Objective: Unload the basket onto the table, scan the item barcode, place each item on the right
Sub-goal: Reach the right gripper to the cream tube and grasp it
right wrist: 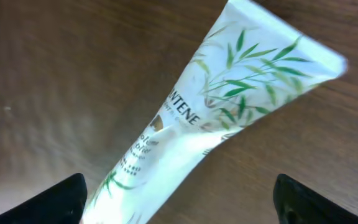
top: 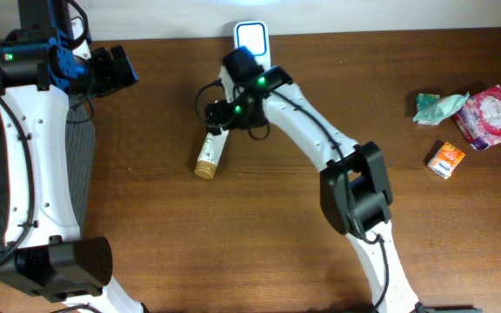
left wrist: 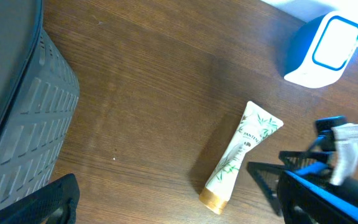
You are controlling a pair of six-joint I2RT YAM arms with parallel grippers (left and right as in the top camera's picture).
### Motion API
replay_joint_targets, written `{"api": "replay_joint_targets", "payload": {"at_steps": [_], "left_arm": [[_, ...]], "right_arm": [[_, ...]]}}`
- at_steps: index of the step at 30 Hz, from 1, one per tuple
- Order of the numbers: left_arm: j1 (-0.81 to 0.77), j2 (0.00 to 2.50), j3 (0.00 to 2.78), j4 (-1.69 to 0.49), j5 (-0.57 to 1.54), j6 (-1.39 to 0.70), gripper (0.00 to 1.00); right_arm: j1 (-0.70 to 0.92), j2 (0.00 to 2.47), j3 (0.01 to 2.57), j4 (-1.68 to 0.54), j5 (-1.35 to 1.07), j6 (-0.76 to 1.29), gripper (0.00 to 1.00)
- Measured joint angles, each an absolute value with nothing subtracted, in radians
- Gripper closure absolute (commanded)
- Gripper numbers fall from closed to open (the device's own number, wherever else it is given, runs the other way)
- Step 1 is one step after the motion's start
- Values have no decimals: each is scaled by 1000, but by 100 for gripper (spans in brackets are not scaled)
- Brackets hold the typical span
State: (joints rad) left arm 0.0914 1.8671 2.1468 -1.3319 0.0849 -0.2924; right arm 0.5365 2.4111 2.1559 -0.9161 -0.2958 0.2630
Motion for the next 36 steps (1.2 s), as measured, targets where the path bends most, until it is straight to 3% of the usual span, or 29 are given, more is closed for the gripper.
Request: {"api": "replay_joint_targets", "payload": {"at_steps": [3, 5, 8, 14, 15, 18, 25, 30, 36], "left_arm": [[91, 1867, 2147, -1332, 85, -292, 1], [91, 1867, 2147, -1332, 85, -292, 1], [91, 1867, 2147, -1332, 85, -292, 1], [91, 1867, 2147, -1331, 85, -292, 1], [91, 1867, 2147, -1331, 85, -292, 1], [91, 1867, 2147, -1332, 85, -292, 1], [91, 1867, 2147, -1332, 85, -292, 1], [91, 1867, 2147, -1332, 85, -292, 1], [91, 1867, 2147, -1332, 85, -292, 1]], "right_arm": [[571, 2431, 2156, -897, -260, 295, 17], [590, 2449, 2156, -884, -250, 311, 30], [610, 2462, 2156, -895, -205, 326, 36], [598, 2462, 2156, -1112, 23, 378, 35], [575, 2462, 2156, -1165, 49, 379, 31], [502, 2462, 2160, -1266, 56, 343, 25], [470, 2461, 2413, -1462, 56, 261, 25], [616, 2460, 2442, -1399, 273, 239, 45], [682, 2450, 2198, -1171, 438, 233, 46]]}}
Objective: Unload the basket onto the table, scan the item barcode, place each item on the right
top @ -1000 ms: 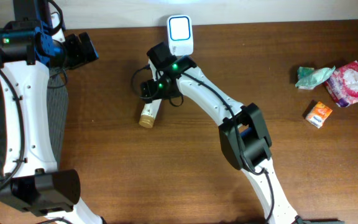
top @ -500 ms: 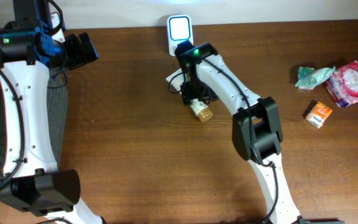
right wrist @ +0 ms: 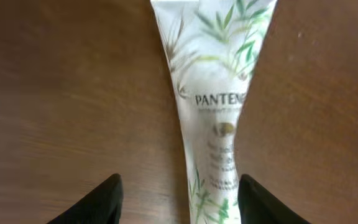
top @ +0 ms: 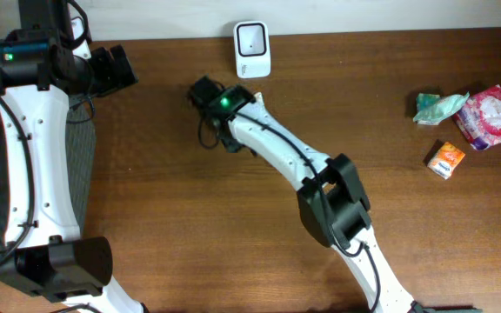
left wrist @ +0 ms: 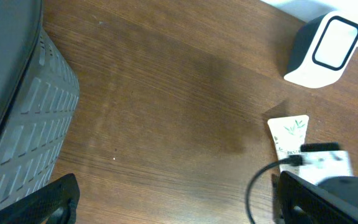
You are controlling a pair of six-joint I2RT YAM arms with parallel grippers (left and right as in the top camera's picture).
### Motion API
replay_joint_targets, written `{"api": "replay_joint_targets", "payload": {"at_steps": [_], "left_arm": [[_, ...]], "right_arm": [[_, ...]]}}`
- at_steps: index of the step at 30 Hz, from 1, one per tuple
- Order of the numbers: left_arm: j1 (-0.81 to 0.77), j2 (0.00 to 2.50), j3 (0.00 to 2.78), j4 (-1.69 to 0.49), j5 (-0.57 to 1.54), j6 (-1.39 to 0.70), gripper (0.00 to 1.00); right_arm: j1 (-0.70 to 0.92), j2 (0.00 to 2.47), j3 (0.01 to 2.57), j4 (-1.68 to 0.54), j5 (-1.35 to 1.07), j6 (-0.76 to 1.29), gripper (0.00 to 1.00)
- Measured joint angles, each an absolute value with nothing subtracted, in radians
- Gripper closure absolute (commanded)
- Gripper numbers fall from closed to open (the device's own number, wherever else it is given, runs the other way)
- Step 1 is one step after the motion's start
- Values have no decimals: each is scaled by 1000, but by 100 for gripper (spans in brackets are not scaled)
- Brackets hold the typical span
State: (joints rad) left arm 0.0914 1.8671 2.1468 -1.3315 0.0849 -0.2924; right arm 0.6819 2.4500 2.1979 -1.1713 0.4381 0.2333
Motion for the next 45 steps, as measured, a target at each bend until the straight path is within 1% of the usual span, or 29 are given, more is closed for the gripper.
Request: {"api": "replay_joint_targets", "payload": {"at_steps": [4, 6, 20, 26, 29, 30, 31, 32, 33, 36, 40, 42, 45], "left_arm": [[91, 1867, 2147, -1332, 85, -292, 1], [91, 1868, 2147, -1332, 85, -292, 1], [91, 1867, 2147, -1332, 85, -292, 1], [91, 1867, 2147, -1332, 85, -292, 1], [91, 1867, 2147, -1332, 85, -292, 1], [91, 1867, 2147, -1332, 85, -292, 1], [91, 1867, 2147, -1332, 85, -292, 1], [91, 1868, 2147, -1332, 85, -292, 1], [91, 1867, 2147, -1332, 85, -292, 1], [91, 1867, 2147, -1332, 85, -292, 1], [91, 1867, 2147, -1332, 85, -292, 1], [91, 1867, 2147, -1332, 85, -292, 1], [91, 1867, 2147, -1332, 85, -292, 1]], "right_arm": [[676, 2451, 2062, -1108, 520, 229, 46], [674, 2451, 2039, -1099, 538, 221, 46], [673, 2451, 2030, -1114, 550, 205, 46], [673, 2451, 2028, -1110, 578, 108, 46], [673, 2451, 2027, -1061, 606, 92, 47], [670, 2451, 2027, -1049, 610, 89, 62], [668, 2451, 2027, -1036, 612, 86, 70], [666, 2451, 2027, -1032, 613, 82, 87], [661, 2451, 2027, -1030, 609, 80, 96], [622, 2444, 2030, -1035, 531, 76, 96], [530, 2425, 2075, -1092, 301, 75, 96], [471, 2424, 2121, -1161, 152, 75, 96], [349, 2439, 2202, -1307, -239, 24, 96]]}}
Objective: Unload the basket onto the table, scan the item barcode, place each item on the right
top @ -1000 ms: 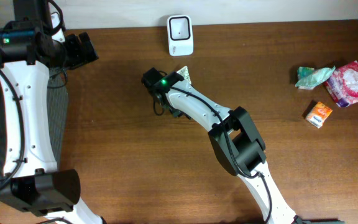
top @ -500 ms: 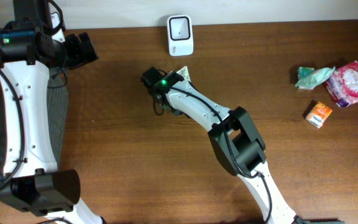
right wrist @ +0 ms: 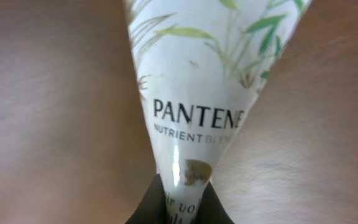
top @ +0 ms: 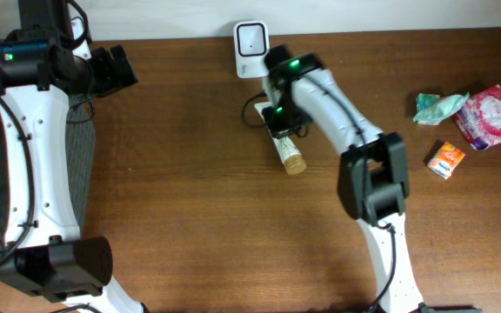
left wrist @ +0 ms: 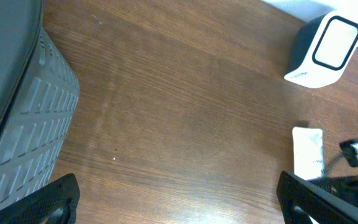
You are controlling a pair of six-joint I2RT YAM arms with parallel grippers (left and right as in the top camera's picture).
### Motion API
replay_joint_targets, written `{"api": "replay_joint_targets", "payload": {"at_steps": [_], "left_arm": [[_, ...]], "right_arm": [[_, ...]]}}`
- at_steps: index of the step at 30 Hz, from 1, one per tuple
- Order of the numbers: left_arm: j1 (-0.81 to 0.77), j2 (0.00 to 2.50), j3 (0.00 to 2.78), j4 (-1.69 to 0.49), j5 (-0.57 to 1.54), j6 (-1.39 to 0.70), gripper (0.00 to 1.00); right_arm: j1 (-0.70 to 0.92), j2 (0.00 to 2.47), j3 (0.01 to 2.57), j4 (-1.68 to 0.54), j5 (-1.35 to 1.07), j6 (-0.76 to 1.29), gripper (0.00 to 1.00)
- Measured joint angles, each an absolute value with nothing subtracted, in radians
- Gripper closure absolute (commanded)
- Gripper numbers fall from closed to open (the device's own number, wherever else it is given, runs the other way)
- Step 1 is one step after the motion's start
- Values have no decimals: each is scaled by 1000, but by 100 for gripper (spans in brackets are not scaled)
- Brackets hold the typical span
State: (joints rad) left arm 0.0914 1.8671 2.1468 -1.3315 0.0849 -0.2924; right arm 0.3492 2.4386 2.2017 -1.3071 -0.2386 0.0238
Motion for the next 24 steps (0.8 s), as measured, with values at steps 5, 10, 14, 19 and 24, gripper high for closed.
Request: {"api": "replay_joint_targets", "payload": {"at_steps": [5, 10, 14, 19, 24], "left_arm": [[91, 1867, 2147, -1332, 85, -292, 1], [91, 1867, 2147, -1332, 85, -292, 1], [91, 1867, 2147, -1332, 85, -292, 1], [91, 1867, 2147, -1332, 85, -292, 1], [91, 1867, 2147, -1332, 85, -292, 1]], "right_arm": [[186, 2442, 2178, -1360, -793, -123, 96], [102, 2453, 1923, -1277, -884, -169, 84], [44, 2453, 1898, -1281, -818, -103, 66], [-17, 2458, 2123, -1488, -577, -52, 40], [25, 2449, 2398, -1652, -418, -35, 30]]}}
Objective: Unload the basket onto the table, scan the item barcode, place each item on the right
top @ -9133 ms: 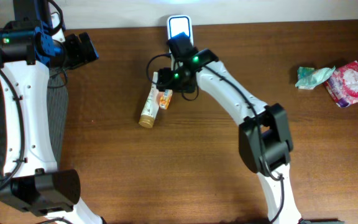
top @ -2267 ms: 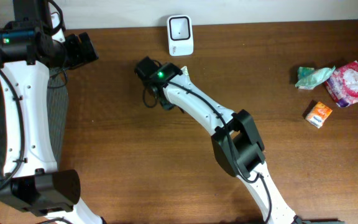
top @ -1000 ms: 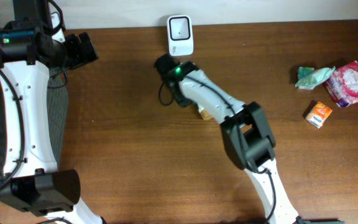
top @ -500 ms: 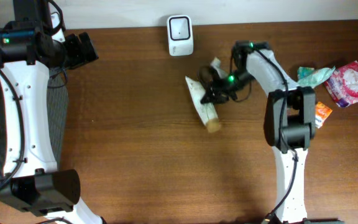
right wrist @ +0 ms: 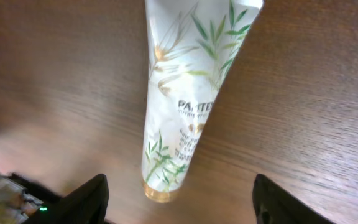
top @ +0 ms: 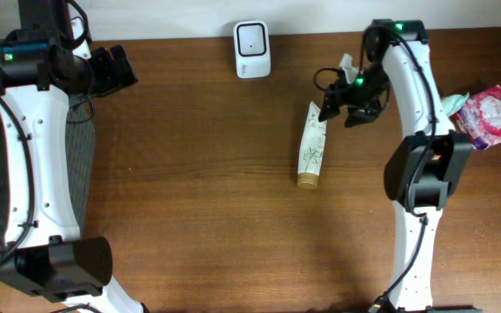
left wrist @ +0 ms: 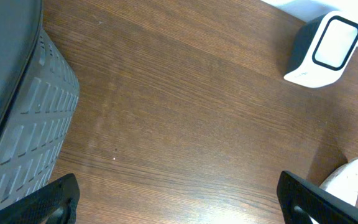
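The white shampoo tube (top: 310,142) with green leaf print lies flat on the table, gold cap (top: 306,181) toward the front, printed side up. The white scanner (top: 252,38) stands at the back edge, to the tube's left. My right gripper (top: 341,102) hovers open just right of the tube's flat end. In the right wrist view the tube (right wrist: 186,104) lies below the gripper (right wrist: 182,204), with nothing between the fingers (right wrist: 87,200). My left gripper (top: 113,69) stays open at the far left. Its wrist view shows the scanner (left wrist: 321,51) and the tube's tip (left wrist: 347,180).
A grey basket (left wrist: 18,111) sits at the left edge under the left arm. At the right are a pink packet (top: 492,116), a teal wrapper (top: 434,107) and a small orange box (top: 446,159). The table's back edge runs behind the scanner.
My right gripper was shut on the tube just in front of the scanner. Now it is open and farther right, and the tube lies on the table right of the scanner.
The tube lay in front and left of the scanner with my right gripper open over it. Then the gripper stood open right above the tube. Then it held the tube close under the scanner. Now the tube rests farther right, let go. The left arm stayed put.
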You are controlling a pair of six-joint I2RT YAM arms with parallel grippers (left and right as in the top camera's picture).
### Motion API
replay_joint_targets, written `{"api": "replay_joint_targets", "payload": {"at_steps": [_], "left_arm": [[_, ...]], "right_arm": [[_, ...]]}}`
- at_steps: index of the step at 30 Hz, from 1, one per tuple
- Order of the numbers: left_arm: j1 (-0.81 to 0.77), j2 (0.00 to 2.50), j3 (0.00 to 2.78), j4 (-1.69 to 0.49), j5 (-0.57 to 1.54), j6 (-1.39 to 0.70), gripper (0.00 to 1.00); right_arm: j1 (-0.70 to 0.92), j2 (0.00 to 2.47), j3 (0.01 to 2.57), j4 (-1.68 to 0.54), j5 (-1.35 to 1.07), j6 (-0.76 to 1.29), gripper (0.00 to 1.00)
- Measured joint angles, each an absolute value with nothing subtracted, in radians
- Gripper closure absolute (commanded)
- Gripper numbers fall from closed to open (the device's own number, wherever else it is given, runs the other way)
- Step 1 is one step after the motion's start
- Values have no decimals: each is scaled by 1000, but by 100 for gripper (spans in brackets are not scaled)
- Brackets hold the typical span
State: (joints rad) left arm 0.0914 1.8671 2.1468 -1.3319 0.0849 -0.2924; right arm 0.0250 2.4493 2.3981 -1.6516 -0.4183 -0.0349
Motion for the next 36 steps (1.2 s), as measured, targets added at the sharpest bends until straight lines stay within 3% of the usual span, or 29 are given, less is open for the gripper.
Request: {"api": "replay_joint_targets", "payload": {"at_steps": [5, 6, 8, 15, 20, 25, 26, 28, 30, 36], "left_arm": [[91, 1867, 2147, -1332, 85, -292, 1], [91, 1867, 2147, -1332, 85, -292, 1], [91, 1867, 2147, -1332, 85, -292, 1], [91, 1867, 2147, -1332, 85, -292, 1], [91, 1867, 2147, -1332, 85, -292, 1], [91, 1868, 2147, -1332, 85, -292, 1], [91, 1867, 2147, -1332, 85, -292, 1], [91, 1868, 2147, -1332, 85, -292, 1], [91, 1867, 2147, -1332, 85, -292, 1], [91, 1867, 2147, -1332, 85, -292, 1]], "right_arm": [[172, 2449, 2407, -1654, -133, 162, 22], [203, 2449, 2407, -1654, -77, 208, 11], [281, 2449, 2405, -1653, 82, 320, 1], [433, 2449, 2264, -1520, 316, 528, 0], [422, 2450, 2140, -1439, 337, 605, 31], [419, 2450, 2091, -1402, 363, 628, 40], [419, 2450, 2081, -1394, 369, 628, 51], [418, 2450, 2067, -1386, 379, 632, 83], [417, 2447, 2066, -1383, 385, 629, 96], [401, 2447, 2086, -1412, 322, 515, 96]]}}
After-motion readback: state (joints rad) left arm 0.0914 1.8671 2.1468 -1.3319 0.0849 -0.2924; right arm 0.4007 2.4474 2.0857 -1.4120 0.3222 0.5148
